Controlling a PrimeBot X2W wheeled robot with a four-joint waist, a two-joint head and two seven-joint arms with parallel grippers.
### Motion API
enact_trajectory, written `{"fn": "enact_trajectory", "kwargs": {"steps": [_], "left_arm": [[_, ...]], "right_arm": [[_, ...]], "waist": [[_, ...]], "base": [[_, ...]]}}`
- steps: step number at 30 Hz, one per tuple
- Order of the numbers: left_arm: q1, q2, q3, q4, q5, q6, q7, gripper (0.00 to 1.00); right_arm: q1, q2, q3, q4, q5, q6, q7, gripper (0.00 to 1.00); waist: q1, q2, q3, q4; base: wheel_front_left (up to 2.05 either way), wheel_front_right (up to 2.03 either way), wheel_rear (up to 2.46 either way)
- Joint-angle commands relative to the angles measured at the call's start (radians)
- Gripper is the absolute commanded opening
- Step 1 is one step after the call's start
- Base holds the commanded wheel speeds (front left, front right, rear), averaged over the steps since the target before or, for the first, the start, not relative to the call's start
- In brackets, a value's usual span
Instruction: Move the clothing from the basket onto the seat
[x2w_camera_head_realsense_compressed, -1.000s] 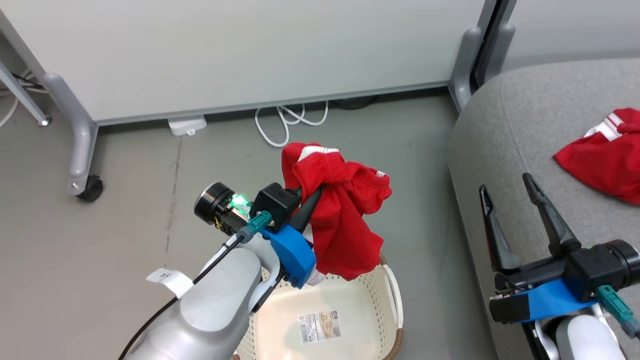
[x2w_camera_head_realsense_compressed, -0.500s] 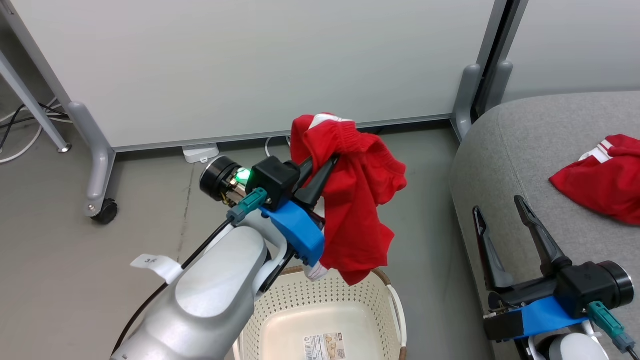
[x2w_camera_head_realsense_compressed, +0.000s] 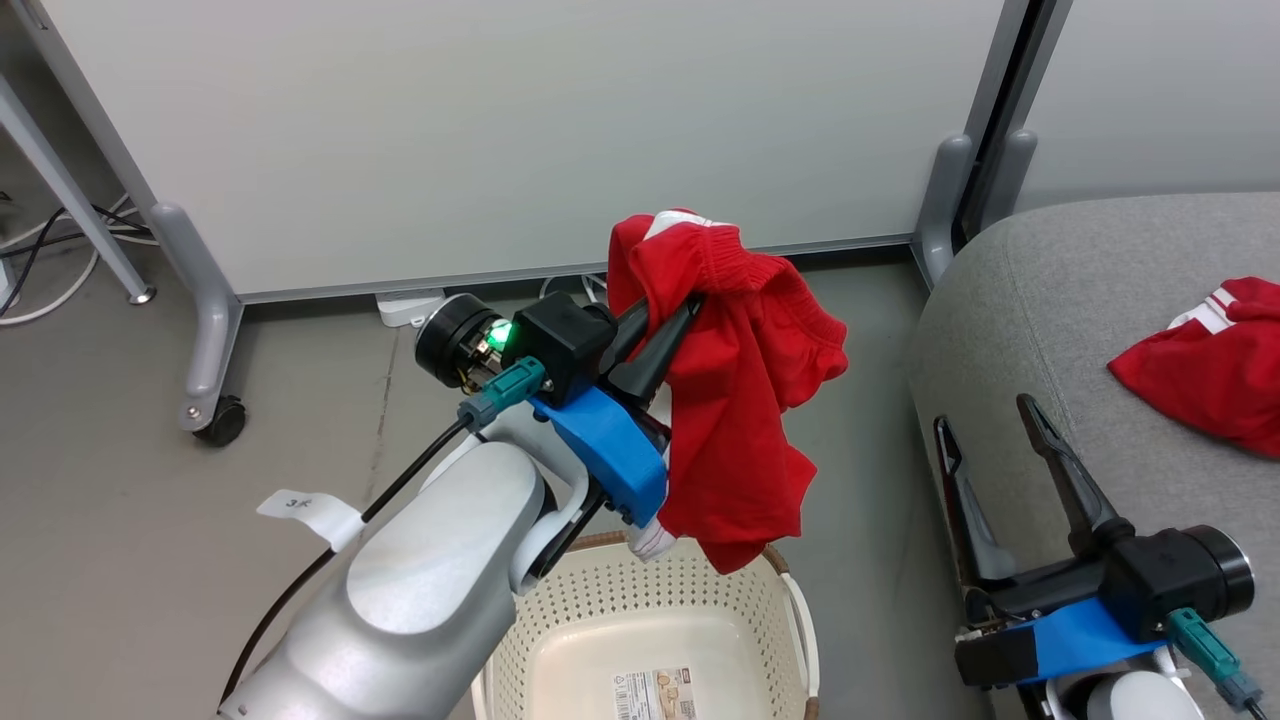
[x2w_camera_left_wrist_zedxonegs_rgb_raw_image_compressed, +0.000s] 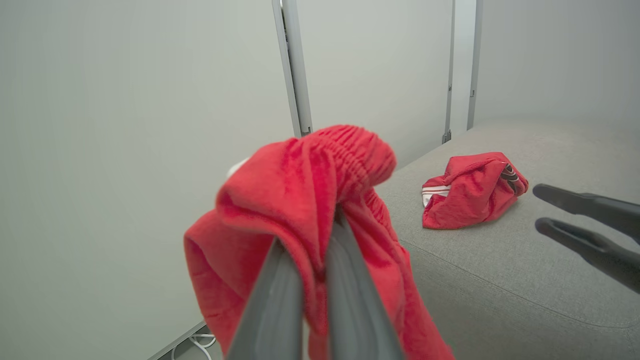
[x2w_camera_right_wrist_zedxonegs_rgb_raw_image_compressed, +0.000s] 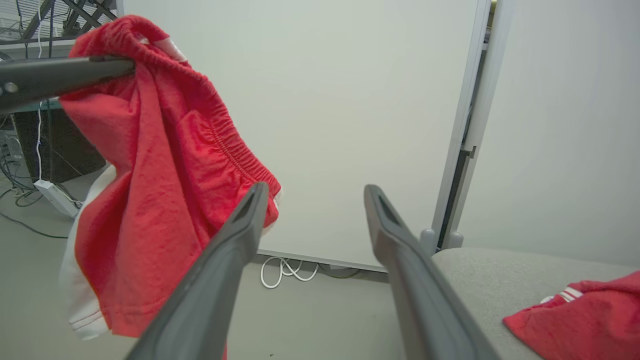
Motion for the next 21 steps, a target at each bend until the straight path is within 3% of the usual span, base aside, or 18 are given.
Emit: {"fn": "enact_trajectory", "kwargs": {"steps": [1, 12, 21], "left_arm": [[0.005, 0.007, 0.000, -0.008, -0.003, 0.005, 0.004, 0.00], [-0.002, 0.013, -0.012, -0.037, 0.002, 0.017, 0.005, 0.00], [-0.021, -0.003, -0.033, -0.046, 0.012, 0.018, 0.000, 0.00]], "right_arm": [[0.000, 0.004, 0.007, -0.008, 0.007, 0.001, -0.001, 1.00], [-0.106, -0.034, 0.190, -0.003, 0.054, 0.001, -0.001, 1.00], [-0.236, -0.033, 0.314, 0.103, 0.081, 0.001, -0.001, 1.00]], "waist": [[0.0000, -0.0001, 0.002, 0.001], [0.0000, -0.0001, 0.013, 0.009], [0.0000, -0.0001, 0.024, 0.033]], "base": [[0.00, 0.00, 0.00], [0.00, 0.00, 0.00], [0.00, 0.00, 0.00]]}}
